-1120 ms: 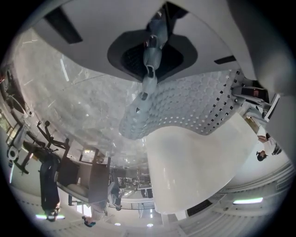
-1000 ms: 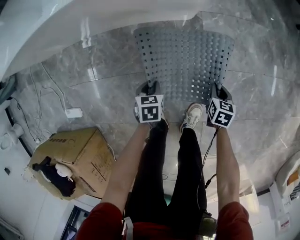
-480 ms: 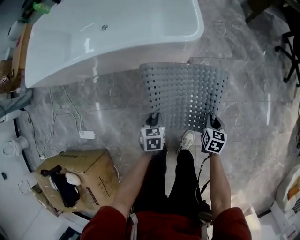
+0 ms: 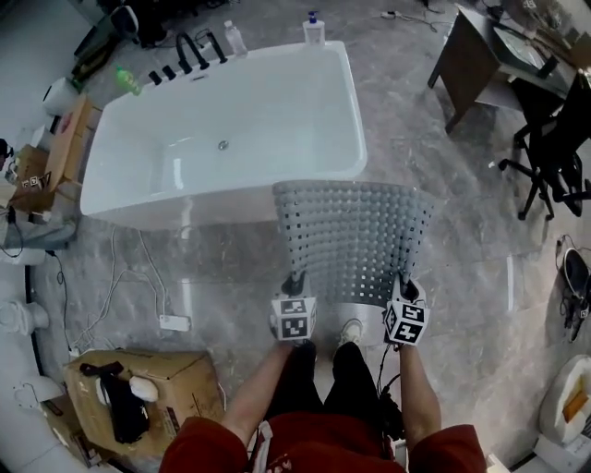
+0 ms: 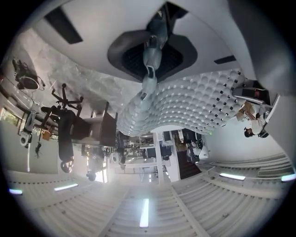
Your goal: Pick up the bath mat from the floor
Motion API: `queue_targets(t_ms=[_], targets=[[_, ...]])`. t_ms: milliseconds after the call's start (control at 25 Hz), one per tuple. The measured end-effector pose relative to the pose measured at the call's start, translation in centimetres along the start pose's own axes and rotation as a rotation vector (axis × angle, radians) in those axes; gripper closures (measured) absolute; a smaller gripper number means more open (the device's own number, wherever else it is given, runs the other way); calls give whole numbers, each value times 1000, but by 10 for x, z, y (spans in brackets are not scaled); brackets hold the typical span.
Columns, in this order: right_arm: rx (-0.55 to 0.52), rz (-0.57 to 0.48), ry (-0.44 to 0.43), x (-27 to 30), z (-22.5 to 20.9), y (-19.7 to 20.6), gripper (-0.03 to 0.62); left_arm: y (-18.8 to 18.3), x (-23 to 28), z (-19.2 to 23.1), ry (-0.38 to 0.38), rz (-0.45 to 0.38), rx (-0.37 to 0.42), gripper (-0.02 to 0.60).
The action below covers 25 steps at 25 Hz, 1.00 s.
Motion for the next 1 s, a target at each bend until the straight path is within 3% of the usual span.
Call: queue_targets(t_ms=[440,1000], targets=[[38,-260,32,-82,3,-129,546,-127,-98,-8,-19,-272,51,511],[-37,-612,32,-164,37,-268,547,-238,-192,13,-42,-588,35,511]])
Point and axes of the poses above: the fingertips, and each gripper's own axes: x forward along the fingers, z to its left, y out of its underside, the point moved 6 cm from there along -x, backward along the fingers, and after that the axes turned 3 degrees about z, right-handed, at the moved point
